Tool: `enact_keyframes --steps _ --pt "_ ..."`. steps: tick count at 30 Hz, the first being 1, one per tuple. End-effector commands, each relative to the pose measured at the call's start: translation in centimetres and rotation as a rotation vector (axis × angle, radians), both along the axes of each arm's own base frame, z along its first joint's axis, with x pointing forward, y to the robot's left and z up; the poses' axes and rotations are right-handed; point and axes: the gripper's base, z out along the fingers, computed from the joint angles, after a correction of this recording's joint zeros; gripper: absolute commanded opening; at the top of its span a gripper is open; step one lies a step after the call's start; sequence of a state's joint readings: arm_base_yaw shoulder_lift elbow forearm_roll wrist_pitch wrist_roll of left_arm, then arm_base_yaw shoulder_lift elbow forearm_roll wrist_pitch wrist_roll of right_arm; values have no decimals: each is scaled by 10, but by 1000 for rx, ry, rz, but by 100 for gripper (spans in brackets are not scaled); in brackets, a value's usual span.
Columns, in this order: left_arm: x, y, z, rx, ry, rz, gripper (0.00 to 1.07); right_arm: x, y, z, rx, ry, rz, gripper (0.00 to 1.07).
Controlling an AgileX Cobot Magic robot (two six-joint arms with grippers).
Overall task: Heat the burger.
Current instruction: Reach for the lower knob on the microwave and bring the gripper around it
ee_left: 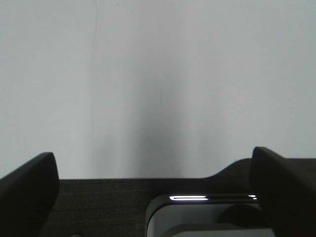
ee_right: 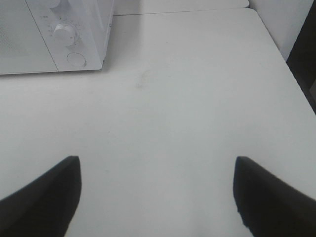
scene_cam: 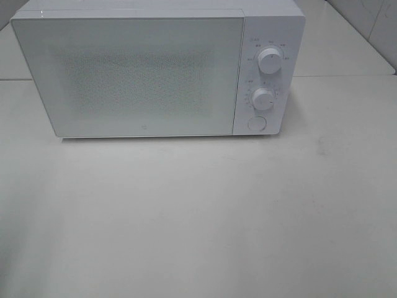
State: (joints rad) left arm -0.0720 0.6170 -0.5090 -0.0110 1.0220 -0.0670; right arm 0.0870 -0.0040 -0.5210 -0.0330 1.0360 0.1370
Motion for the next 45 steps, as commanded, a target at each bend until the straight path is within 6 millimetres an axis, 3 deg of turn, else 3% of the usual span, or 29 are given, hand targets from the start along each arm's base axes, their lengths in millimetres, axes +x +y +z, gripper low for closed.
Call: enact_keyframes --steps 1,11,16,25,45 --pt "-13 1 3 -2 -59 6 100 -4 -1 -2 -10 -22 -3 76" --pt "-44 4 17 -11 -281 6 100 -4 -1 -2 -10 -22 -3 76" --pt "-73 6 23 -25 -466 7 100 -4 -1 -2 -10 -22 -3 76" --pt "-94 7 23 -1 -606 116 100 -4 -1 -2 -10 -22 -3 76" --pt "-97 7 23 -1 -625 117 100 -4 -1 -2 -10 -22 -3 76"
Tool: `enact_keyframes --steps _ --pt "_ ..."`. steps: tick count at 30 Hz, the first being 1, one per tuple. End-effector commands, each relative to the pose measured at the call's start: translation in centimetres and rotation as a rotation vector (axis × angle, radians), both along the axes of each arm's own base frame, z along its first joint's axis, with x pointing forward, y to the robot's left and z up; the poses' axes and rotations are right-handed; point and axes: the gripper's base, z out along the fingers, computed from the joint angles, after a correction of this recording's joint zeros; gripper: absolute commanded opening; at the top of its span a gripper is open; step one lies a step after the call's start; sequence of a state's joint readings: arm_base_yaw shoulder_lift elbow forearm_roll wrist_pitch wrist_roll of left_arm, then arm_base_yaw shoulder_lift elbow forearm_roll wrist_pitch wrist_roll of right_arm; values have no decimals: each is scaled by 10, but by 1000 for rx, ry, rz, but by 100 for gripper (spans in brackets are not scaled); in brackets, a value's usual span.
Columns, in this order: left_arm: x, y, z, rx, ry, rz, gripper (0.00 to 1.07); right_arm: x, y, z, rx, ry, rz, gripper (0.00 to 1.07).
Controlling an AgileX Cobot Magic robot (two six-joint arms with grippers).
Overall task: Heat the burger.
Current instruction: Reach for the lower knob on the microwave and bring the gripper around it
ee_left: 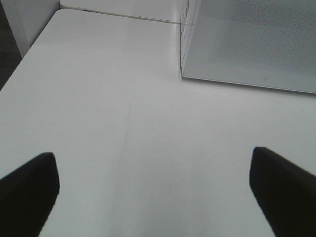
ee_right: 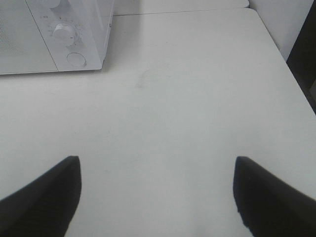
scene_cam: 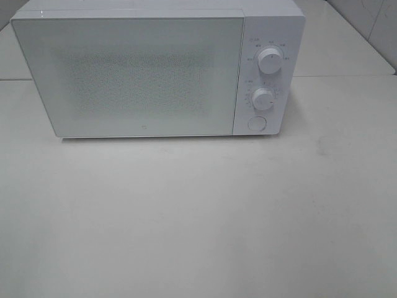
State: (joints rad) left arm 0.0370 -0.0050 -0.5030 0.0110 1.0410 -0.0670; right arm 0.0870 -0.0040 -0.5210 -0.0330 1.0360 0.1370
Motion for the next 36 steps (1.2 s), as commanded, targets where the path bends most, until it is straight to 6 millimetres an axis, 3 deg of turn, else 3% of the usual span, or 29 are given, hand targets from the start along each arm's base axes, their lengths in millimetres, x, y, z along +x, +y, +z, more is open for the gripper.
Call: enact_keyframes --steps 1,25,31,36 --pt "-3 -1 -1 -12 -29 1 100 -4 -1 -2 -10 -22 -3 76" --pt "-3 -1 -1 -12 -29 1 100 -4 -1 -2 -9 -23 -3 76" --pt "-3 -1 -1 -12 -29 1 100 -5 -1 15 -5 -106 -2 76" --pt "-3 -1 -1 -12 -29 1 100 13 1 22 -7 -103 1 76"
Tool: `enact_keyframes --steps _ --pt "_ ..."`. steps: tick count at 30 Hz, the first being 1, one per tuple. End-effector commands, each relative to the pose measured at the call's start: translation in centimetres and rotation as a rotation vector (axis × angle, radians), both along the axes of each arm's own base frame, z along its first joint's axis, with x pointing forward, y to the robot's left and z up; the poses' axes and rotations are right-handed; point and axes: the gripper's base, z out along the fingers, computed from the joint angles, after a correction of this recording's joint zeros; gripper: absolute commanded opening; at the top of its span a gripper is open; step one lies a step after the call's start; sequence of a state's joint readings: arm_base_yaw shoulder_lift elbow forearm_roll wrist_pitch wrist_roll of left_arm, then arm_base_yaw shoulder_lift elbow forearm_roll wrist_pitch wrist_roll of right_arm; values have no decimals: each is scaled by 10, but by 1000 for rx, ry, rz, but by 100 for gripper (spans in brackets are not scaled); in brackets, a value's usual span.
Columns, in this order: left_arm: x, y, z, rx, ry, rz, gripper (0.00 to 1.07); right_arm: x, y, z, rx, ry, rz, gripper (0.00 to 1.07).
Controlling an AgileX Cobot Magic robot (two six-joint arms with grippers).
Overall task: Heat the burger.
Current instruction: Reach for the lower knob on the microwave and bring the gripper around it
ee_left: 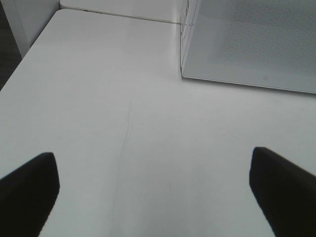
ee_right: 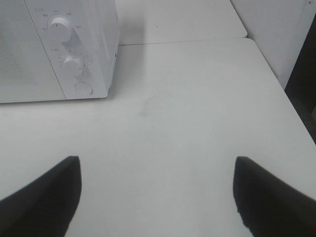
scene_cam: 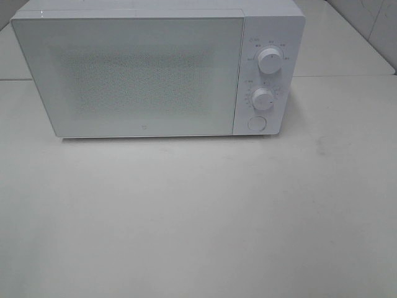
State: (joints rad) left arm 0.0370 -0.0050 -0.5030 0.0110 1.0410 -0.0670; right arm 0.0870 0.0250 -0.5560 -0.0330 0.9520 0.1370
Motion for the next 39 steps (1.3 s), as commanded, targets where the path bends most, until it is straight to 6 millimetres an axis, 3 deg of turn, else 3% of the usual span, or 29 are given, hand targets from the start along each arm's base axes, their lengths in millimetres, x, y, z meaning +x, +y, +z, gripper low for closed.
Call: enact_keyframes --steps 1,18,24,26,32,39 --pt "-3 -1 -1 -12 -29 1 100 27 2 11 -15 -15 1 76" --pt "-3 -1 -1 -12 -29 1 100 109 10 18 -10 -6 11 76" --pt "-3 -1 -1 -12 -29 1 100 138 13 15 -10 -13 16 76" --pt "-3 -1 -1 -12 -29 1 100 156 15 13 12 -47 11 76" --pt "-3 -1 -1 -12 -29 1 100 174 16 11 33 -85 8 76" --pt "-3 -1 -1 -12 -29 1 100 205 20 -6 43 -138 17 76"
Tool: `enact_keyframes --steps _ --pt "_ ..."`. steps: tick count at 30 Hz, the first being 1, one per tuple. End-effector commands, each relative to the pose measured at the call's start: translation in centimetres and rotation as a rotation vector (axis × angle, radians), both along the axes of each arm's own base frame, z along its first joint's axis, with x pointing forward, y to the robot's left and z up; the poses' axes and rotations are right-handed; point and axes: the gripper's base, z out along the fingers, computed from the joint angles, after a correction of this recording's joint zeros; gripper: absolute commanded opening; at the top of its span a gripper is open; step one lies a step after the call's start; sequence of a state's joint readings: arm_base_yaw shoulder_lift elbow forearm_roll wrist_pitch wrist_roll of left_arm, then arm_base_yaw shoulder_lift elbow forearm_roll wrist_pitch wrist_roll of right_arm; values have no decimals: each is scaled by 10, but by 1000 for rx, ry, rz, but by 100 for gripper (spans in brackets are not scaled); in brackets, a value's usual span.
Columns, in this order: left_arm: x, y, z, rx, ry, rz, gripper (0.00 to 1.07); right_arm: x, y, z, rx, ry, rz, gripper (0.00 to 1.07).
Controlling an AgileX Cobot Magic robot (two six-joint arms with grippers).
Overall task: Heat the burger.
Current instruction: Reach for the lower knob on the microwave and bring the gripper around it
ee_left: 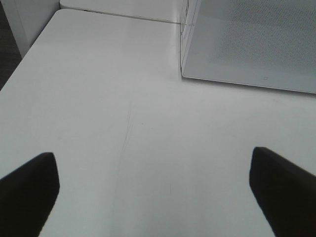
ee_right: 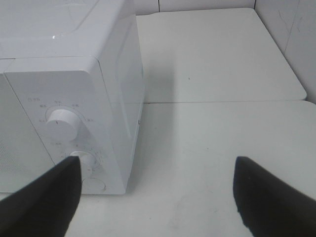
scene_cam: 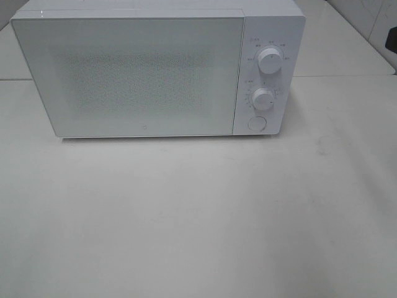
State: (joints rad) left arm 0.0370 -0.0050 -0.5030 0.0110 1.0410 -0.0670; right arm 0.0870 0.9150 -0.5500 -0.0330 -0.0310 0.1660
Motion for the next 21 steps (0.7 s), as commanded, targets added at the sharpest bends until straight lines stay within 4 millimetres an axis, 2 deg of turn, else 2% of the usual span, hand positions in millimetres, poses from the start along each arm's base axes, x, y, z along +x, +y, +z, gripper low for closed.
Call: enact_keyframes --steps 1,2,4,8,10,12,13,18,21 --pt "-3 -1 -1 -12 -29 1 100 9 1 -8 19 -72 -2 76" --pt "-3 -1 -1 -12 -29 1 100 9 1 -8 19 -72 -2 76" --pt "-3 -1 -1 -12 -29 1 100 14 2 -26 25 -127 6 76" --pt "-3 -1 -1 -12 -29 1 100 15 1 -35 34 -133 -2 76" --pt "-3 -1 -1 -12 -29 1 100 15 -2 -55 45 -134 -39 76" --pt "-3 -1 -1 -12 -29 1 100 15 -2 -60 31 -142 -43 76" --pt "-3 -1 -1 -12 -29 1 100 14 -4 -68 8 -171 -56 76" --pt "-3 -1 -1 -12 -29 1 100 11 -6 -81 6 -219 -98 76" --pt "-3 -1 -1 -12 -29 1 100 10 0 -87 -78 -245 -91 76"
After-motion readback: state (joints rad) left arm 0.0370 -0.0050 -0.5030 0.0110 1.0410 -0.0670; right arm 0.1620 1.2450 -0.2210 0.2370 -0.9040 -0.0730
